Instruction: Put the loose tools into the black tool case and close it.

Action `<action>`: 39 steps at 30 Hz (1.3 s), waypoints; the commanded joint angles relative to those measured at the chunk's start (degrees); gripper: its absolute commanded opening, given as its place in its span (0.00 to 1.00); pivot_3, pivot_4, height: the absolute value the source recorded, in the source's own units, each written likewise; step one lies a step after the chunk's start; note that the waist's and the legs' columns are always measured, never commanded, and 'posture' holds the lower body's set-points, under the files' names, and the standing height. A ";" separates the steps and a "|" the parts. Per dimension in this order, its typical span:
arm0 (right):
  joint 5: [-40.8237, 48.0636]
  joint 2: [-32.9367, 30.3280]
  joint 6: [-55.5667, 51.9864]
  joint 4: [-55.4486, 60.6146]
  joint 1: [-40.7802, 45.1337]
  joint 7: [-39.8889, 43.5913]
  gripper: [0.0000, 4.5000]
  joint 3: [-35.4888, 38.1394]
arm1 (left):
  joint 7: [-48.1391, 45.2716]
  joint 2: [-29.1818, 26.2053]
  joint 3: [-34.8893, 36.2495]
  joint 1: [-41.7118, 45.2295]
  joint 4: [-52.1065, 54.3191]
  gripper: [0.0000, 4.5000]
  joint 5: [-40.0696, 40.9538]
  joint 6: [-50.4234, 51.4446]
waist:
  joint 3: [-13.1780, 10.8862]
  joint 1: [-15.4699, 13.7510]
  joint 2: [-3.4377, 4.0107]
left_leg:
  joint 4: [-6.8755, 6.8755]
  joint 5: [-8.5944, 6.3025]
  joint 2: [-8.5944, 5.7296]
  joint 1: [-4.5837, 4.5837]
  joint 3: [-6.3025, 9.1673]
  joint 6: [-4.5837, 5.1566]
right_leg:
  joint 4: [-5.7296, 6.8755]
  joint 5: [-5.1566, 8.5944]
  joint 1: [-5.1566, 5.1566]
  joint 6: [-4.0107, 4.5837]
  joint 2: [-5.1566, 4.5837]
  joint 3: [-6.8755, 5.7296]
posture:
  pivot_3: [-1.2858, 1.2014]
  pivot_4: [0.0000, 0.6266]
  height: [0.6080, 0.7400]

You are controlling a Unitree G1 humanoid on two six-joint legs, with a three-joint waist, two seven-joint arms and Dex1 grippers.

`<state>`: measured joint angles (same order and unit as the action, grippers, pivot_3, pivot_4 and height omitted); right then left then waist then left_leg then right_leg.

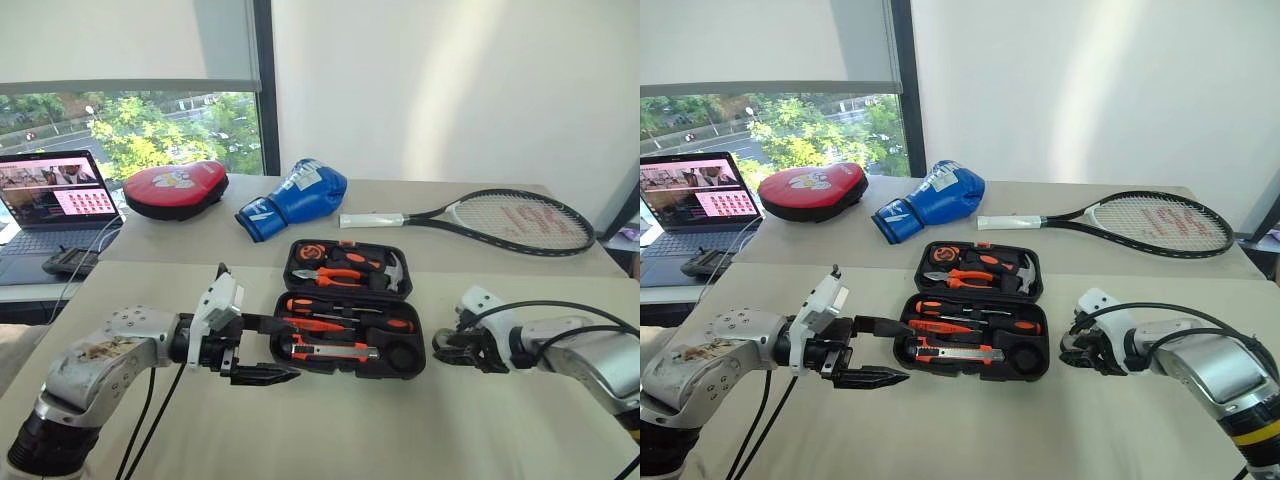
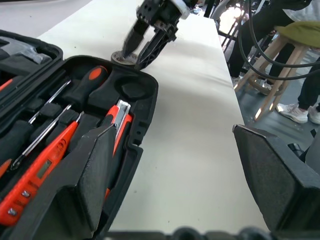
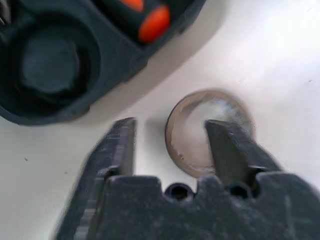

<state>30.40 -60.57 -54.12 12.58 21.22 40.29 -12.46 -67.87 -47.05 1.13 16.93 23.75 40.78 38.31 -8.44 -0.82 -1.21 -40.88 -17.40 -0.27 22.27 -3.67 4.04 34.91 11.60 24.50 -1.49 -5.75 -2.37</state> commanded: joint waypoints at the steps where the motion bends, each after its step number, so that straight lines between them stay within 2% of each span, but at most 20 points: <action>1: -3.02 0.57 1.29 -0.52 1.21 2.18 0.15 0.40 | -1.12 -1.11 2.58 -1.60 -0.31 0.89 -0.17 -2.74 | 0.00 0.09 0.00 | 0.00 0.00 0.00 0.00 0.00 0.00 | 0.01 0.00 0.00 0.00 0.01 0.00 | 0.52 0.24 1.00; 3: -3.48 0.81 1.60 -0.10 1.05 3.00 0.01 1.41 | -1.13 -1.23 3.11 -2.36 -0.40 0.89 -0.21 -3.27 | 0.00 0.10 0.01 | 0.01 0.01 0.01 -0.02 0.00 -0.01 | 0.02 0.00 0.00 0.00 0.01 0.00 | 0.52 0.24 1.00; 8: 3.33 -1.09 -3.93 9.06 0.24 6.77 0.01 8.98 | -0.90 -1.49 3.86 -3.60 -1.96 0.89 -1.33 -4.89 | -0.13 0.04 0.21 | 0.00 0.00 0.01 -0.01 0.01 -0.01 | 0.03 -0.01 0.01 -0.01 0.00 0.01 | 0.52 0.24 1.00; 11: 11.45 0.29 -10.31 19.39 1.99 6.98 0.01 11.80 | -0.24 -1.17 3.56 -3.69 -2.04 0.89 -1.62 -4.82 | -0.14 0.07 0.22 | 0.00 -0.01 0.06 -0.01 0.04 0.01 | 0.04 -0.01 0.02 -0.01 0.01 -0.01 | 0.52 0.24 1.00; 15: 11.55 4.51 -13.64 23.32 3.23 2.96 0.01 7.74 | 0.54 -0.94 2.99 -2.90 -1.55 0.89 -1.79 -4.22 | -0.14 0.14 0.21 | 0.01 -0.05 0.12 -0.04 0.11 -0.04 | 0.05 -0.03 0.02 0.02 0.01 0.00 | 0.52 0.24 1.00; 20: 3.92 7.21 -11.99 19.00 4.10 -0.54 0.01 -0.83 | 2.40 -1.04 2.79 -0.41 -0.19 0.89 -0.62 -1.79 | -0.15 -0.07 0.21 | -0.05 -0.01 0.01 0.01 0.10 -0.09 | 0.08 -0.07 0.04 0.04 -0.07 -0.05 | 0.52 0.24 1.00; 33: -2.10 7.49 -9.61 11.96 5.60 3.95 0.01 -7.85 | 5.00 -0.91 2.19 1.42 0.83 0.89 0.10 0.85 | -0.15 0.13 0.20 | -0.06 0.05 0.03 -0.17 0.05 -0.20 | 0.07 -0.09 -0.12 0.03 0.19 -0.04 | 0.52 0.24 1.00; 35: -2.71 7.17 -7.63 12.06 5.29 4.71 0.17 -6.75 | 4.90 -0.92 2.20 1.06 0.50 0.89 -0.30 0.53 | -0.14 0.14 0.20 | -0.07 -0.01 0.03 -0.26 0.05 -0.09 | 0.07 -0.10 -0.22 0.03 0.18 -0.03 | 0.52 0.24 1.00; 36: -1.95 7.17 -7.56 12.81 4.95 5.13 0.20 -5.34 | 5.09 -0.85 2.24 0.80 0.49 0.89 -0.32 0.63 | -0.14 0.14 0.19 | -0.07 -0.04 0.03 -0.29 0.05 -0.04 | 0.08 -0.10 -0.22 0.04 0.18 -0.02 | 0.52 0.24 1.00; 39: 1.94 8.52 -6.64 16.40 2.75 5.94 0.43 1.89 | 6.07 -0.17 1.81 -0.05 0.82 0.89 -0.53 0.89 | -0.14 -0.09 0.20 | -0.06 -0.04 0.04 -0.26 0.06 -0.05 | 0.10 -0.11 -0.19 0.05 0.17 -0.03 | 0.52 0.24 1.00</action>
<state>29.48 -52.48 -61.61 25.68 25.18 44.99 -14.47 -62.48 -47.66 3.01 17.04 23.26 40.37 39.72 -8.59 -0.91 -1.01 -40.93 -17.42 -0.22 22.03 -3.59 3.97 35.02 11.49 24.32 -1.43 -5.57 -2.41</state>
